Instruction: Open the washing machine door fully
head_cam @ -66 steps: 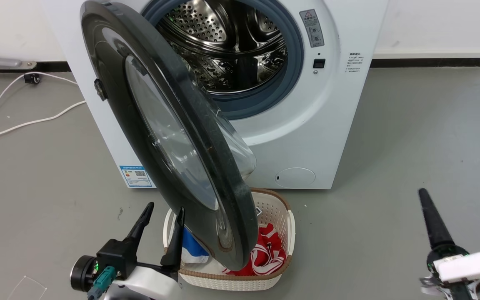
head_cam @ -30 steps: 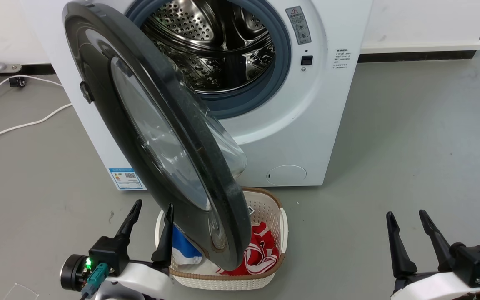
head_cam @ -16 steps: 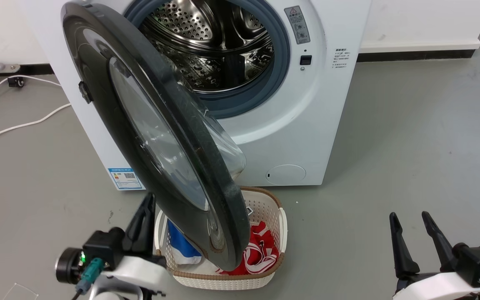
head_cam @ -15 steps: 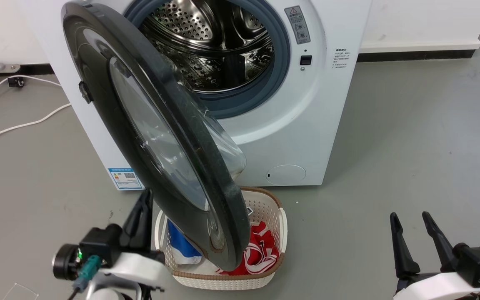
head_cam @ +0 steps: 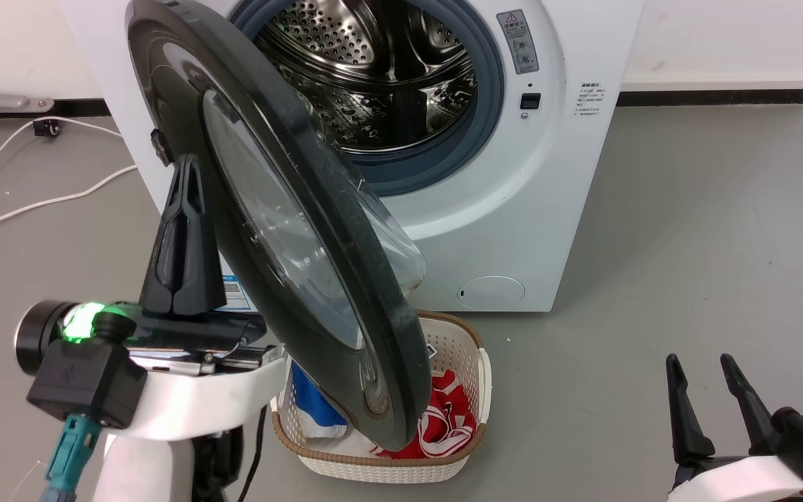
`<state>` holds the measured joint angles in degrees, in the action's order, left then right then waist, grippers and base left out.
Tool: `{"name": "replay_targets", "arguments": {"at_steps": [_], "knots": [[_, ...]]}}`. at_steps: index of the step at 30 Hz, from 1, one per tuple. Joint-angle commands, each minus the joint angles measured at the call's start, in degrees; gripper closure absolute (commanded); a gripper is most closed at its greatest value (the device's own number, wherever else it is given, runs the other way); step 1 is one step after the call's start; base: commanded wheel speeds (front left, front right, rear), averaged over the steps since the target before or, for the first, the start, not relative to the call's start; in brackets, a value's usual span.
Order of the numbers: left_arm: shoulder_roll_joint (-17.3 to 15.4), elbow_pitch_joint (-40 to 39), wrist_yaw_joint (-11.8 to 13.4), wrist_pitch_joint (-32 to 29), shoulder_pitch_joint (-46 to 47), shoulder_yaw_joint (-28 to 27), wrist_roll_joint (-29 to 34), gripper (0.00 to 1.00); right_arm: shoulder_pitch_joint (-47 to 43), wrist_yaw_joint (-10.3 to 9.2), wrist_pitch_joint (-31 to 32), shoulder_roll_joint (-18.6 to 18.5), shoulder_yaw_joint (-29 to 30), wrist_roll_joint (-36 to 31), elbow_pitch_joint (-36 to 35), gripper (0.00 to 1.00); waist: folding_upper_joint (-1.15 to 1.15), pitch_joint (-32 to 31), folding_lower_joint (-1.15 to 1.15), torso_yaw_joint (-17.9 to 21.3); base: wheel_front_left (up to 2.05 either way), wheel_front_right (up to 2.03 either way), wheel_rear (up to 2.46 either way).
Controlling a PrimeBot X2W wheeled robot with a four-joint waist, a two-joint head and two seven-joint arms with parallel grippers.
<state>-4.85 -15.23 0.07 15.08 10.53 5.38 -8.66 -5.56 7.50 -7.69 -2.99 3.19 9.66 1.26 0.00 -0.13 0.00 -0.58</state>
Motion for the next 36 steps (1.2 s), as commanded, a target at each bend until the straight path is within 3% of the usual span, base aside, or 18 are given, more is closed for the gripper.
{"name": "replay_targets", "arguments": {"at_steps": [1, 6, 11, 21, 25, 30, 36], "knots": [[0.3, -1.4, 0.2, 0.1, 1.0, 0.7, 0.2, 1.00, 0.1, -0.01, -0.2, 0.2, 0.0, 0.4, -0.2, 0.00, 0.00, 0.0, 0.00, 0.0, 0.00, 0.00, 0.00], [1.0, -8.0, -0.8, -2.7, 2.3, 6.8, -0.7, 1.00, 0.2, -0.01, -0.1, 0.2, 0.0, 0.9, 0.1, 0.00, 0.00, 0.1, 0.00, 0.5, 0.00, 0.00, 0.00], [1.3, -9.7, -2.4, -5.8, 1.6, 13.3, -1.9, 1.00, 0.2, -0.01, -0.2, 0.2, -0.1, 0.9, 0.2, 0.00, 0.00, 0.1, 0.00, 0.8, 0.00, 0.00, 0.00], [1.3, -6.6, -4.7, -15.5, -3.9, 28.5, -7.0, 1.00, -0.4, -0.01, 0.2, 0.2, 0.2, 1.4, 0.2, 0.00, 0.00, 0.0, 0.00, 0.8, 0.00, 0.00, 0.00], [0.3, -2.8, -5.3, -19.6, -7.1, 31.9, -9.2, 1.00, -0.4, -0.01, 0.3, 0.2, 0.4, 1.4, 0.1, 0.00, 0.00, 0.1, 0.00, 0.7, 0.00, 0.00, 0.00], [0.1, 3.7, -5.6, -20.0, -8.7, 34.1, -10.1, 1.00, 0.2, -0.01, 0.8, 0.2, 0.2, 1.6, 0.2, 0.00, 0.00, 0.5, 0.00, 1.0, 0.00, 0.00, 0.00], [0.6, 11.6, -3.2, -17.6, -6.2, 31.8, -9.4, 1.00, 0.8, -0.01, 0.9, 0.2, 0.1, 1.9, 0.4, 0.00, 0.00, 1.2, 0.00, 1.9, 0.00, 0.00, 0.00]]}}
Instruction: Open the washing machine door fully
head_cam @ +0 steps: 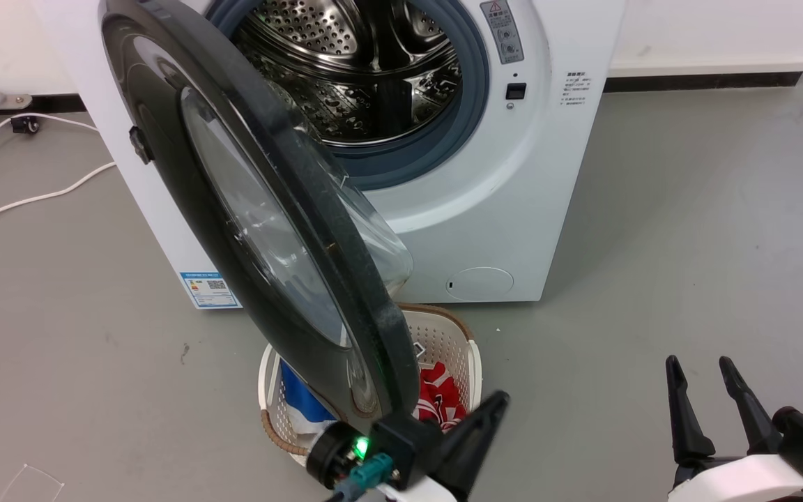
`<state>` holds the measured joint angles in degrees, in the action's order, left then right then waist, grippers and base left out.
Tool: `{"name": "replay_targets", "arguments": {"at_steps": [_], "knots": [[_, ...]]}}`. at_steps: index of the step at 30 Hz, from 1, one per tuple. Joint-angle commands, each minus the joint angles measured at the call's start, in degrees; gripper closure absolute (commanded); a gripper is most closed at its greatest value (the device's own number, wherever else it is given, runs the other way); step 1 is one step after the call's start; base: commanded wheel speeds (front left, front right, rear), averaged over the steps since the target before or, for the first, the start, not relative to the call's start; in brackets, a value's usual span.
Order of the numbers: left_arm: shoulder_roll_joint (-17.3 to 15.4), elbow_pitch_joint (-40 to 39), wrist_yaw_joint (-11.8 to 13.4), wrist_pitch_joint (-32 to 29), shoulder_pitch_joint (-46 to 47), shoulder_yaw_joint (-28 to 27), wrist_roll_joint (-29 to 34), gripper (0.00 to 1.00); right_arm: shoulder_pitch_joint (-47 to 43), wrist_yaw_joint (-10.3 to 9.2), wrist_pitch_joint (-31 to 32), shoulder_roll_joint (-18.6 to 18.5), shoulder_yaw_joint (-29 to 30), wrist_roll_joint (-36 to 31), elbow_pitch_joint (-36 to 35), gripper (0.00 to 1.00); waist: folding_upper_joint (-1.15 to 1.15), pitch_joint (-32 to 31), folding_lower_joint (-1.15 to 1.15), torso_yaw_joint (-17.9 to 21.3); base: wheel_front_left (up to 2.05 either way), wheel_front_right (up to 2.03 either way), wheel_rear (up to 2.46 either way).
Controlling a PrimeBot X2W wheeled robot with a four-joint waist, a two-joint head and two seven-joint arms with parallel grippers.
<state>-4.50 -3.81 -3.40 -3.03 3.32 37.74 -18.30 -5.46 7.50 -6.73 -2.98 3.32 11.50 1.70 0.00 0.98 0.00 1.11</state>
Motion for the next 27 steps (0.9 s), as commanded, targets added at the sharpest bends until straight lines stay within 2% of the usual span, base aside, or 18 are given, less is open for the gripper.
{"name": "replay_targets", "arguments": {"at_steps": [1, 7, 13, 19, 27], "knots": [[0.3, 1.2, 0.8, 0.9, 1.4, -1.0, 0.4, 1.00, 0.8, -0.01, -0.1, 0.2, 0.0, 0.1, -0.1, 0.00, 0.00, 0.3, 0.00, 0.3, 0.00, 0.00, 0.00], [0.1, 5.9, 3.7, 2.9, 3.5, -5.0, 0.1, 1.00, 1.2, -0.01, -0.1, 0.2, -0.1, 0.1, 0.1, 0.00, 0.00, 0.9, 0.00, 0.9, 0.00, 0.00, 0.00], [0.1, 7.6, 5.4, 4.8, 3.4, -7.4, -1.0, 1.00, 1.3, -0.01, -0.3, 0.2, 0.0, 0.6, 0.6, 0.00, 0.00, 1.0, 0.00, 1.0, 0.00, 0.00, 0.00], [-0.8, 6.9, 7.1, 6.3, 0.9, -8.5, -1.2, 1.00, 1.4, -0.01, -0.3, 0.2, 0.0, 1.3, 1.1, 0.00, 0.00, 0.8, 0.00, 0.6, 0.00, 0.00, 0.00], [-2.1, 2.3, 9.6, 6.5, -3.4, -9.2, -1.4, 1.00, 1.1, -0.01, -0.6, 0.2, 0.0, 1.7, 1.5, 0.00, 0.00, 0.5, 0.00, -1.4, 0.00, 0.00, 0.00]]}}
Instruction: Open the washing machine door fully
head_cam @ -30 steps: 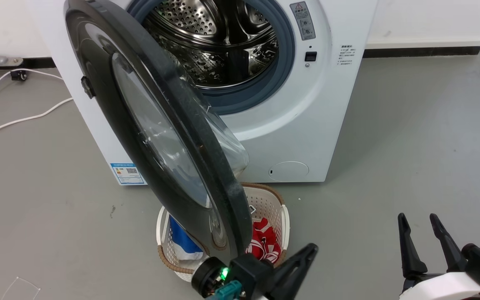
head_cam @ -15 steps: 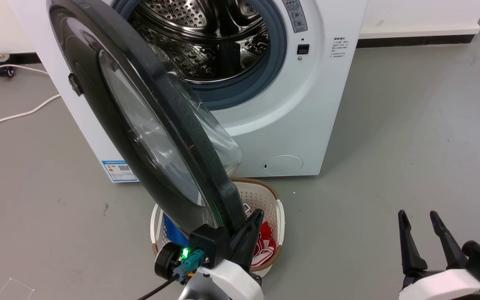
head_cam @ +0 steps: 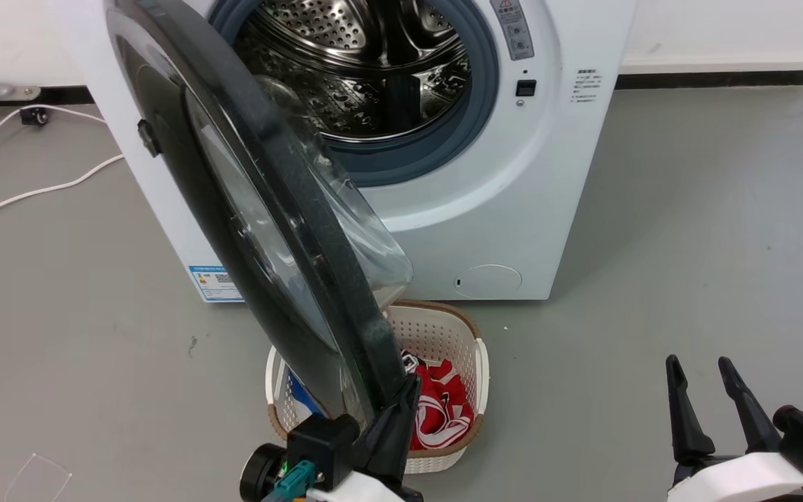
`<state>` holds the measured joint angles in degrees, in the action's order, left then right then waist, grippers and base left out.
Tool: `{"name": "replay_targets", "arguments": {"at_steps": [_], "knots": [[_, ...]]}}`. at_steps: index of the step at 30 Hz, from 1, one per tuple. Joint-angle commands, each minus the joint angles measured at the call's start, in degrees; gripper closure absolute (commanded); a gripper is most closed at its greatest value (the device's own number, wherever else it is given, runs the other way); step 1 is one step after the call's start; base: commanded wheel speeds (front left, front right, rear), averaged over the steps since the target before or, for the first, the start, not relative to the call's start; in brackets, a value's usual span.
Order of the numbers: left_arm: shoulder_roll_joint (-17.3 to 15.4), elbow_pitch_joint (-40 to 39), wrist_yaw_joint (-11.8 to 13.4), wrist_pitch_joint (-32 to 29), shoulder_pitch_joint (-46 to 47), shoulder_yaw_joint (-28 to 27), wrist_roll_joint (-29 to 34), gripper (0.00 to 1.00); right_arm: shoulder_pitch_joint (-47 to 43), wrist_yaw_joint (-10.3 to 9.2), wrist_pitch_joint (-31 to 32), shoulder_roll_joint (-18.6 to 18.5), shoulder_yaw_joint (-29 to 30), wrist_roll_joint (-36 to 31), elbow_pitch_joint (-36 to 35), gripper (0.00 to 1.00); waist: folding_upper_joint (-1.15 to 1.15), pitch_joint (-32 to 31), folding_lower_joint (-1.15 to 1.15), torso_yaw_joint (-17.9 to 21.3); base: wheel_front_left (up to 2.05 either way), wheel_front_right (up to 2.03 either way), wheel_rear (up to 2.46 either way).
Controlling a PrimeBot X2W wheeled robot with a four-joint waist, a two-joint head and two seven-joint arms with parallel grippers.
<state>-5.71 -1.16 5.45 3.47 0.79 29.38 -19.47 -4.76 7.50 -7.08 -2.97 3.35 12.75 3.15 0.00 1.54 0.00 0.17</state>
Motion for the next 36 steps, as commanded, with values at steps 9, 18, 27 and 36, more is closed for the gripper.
{"name": "replay_targets", "arguments": {"at_steps": [9, 18, 27, 36], "knots": [[-2.3, -3.8, 3.2, 0.0, -4.2, -2.0, -0.2, 1.00, 0.2, -0.01, 0.2, 0.2, 0.2, 0.3, -0.1, 0.00, 0.00, 0.3, 0.00, -4.5, 0.00, 0.00, 0.00], [-3.0, -6.9, 4.8, 0.6, -5.9, -1.4, 1.4, 1.00, 0.4, -0.01, 0.3, 0.2, 0.7, -1.4, -1.4, 0.00, 0.00, 0.9, 0.00, -10.7, 0.00, 0.00, 0.00], [-3.1, -9.6, 7.1, 2.2, -6.9, -3.5, 1.4, 1.00, -0.1, -0.01, 0.7, 0.2, 2.0, -1.4, -1.9, 0.00, 0.00, 0.7, 0.00, -16.3, 0.00, 0.00, 0.00], [-6.2, -11.0, 11.1, 3.6, -7.6, -12.5, -0.7, 1.00, 1.0, -0.01, 1.0, 0.1, 2.1, -2.1, -2.6, 0.00, 0.00, 2.1, 0.00, -19.2, 0.00, 0.00, 0.00]]}}
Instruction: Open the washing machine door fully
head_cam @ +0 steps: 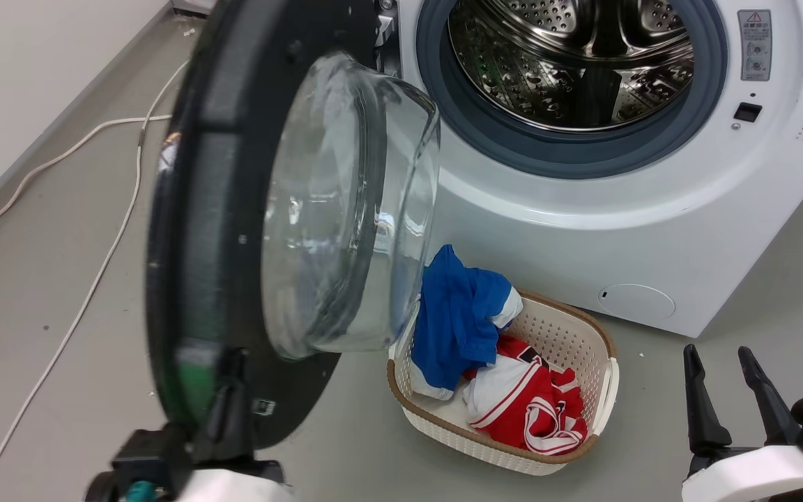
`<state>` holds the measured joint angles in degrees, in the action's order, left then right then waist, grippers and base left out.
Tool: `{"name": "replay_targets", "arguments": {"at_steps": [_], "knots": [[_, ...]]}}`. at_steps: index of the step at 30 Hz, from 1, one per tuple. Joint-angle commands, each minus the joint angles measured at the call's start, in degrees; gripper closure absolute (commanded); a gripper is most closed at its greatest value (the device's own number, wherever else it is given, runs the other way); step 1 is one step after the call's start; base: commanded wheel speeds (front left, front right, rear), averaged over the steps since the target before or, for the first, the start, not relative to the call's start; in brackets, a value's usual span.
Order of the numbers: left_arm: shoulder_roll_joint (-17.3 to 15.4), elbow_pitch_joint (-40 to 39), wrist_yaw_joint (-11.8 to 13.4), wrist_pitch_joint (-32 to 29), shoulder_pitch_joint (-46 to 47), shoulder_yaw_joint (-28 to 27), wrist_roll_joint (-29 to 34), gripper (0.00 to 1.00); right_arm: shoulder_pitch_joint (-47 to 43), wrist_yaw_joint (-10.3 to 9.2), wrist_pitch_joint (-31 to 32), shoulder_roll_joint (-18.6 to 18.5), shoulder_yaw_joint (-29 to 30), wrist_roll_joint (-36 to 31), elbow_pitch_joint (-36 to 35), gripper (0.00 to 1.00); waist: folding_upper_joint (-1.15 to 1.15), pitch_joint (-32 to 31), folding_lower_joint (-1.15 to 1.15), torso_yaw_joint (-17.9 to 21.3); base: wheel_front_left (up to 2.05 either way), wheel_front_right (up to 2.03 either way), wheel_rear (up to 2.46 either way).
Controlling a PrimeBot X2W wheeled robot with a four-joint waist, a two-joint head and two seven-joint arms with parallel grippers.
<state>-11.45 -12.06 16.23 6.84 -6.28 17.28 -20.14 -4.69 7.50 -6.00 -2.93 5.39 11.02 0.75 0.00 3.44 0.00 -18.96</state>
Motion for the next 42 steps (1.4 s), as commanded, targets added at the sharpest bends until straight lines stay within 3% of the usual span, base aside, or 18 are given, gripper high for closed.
{"name": "replay_targets", "arguments": {"at_steps": [1, 8, 17, 34, 38, 42], "knots": [[-1.1, 0.0, 0.7, 0.6, -0.5, -1.9, -0.4, 1.00, 0.9, -0.01, -0.1, 0.1, 0.0, -0.4, -0.2, 0.00, 0.00, 0.3, 0.00, -0.1, 0.00, 0.00, 0.00], [-5.1, 1.5, 2.2, 3.1, -0.2, -12.0, -3.9, 1.00, 1.1, -0.01, 0.1, 0.1, 0.2, -0.4, -0.1, 0.00, 0.00, 1.0, 0.00, 0.5, 0.00, 0.00, 0.00], [-11.3, 8.9, -1.0, 3.2, 4.0, -21.5, -10.0, 1.00, 1.6, -0.01, 0.1, 0.1, 0.7, -0.4, -0.5, 0.00, 0.00, 2.4, 0.00, 1.8, 0.00, 0.00, 0.00], [-19.8, 28.9, -10.4, 3.0, 16.7, -23.0, -13.7, 1.00, 3.5, -0.01, 0.3, 0.1, 1.2, -0.7, -0.3, 0.00, 0.00, 5.0, 0.00, 4.0, 0.00, 0.00, 0.00], [-20.9, 32.1, -11.5, 3.6, 18.8, -22.8, -13.6, 1.00, 3.5, -0.01, 0.3, 0.1, 1.0, -0.7, -0.2, 0.00, 0.00, 4.7, 0.00, 4.2, 0.00, 0.00, 0.00], [-19.9, 33.0, -11.4, 4.7, 18.5, -22.6, -13.6, 1.00, 3.0, -0.01, 0.1, 0.1, 0.5, -0.3, 0.3, 0.00, 0.00, 4.0, 0.00, 4.5, 0.00, 0.00, 0.00]]}}
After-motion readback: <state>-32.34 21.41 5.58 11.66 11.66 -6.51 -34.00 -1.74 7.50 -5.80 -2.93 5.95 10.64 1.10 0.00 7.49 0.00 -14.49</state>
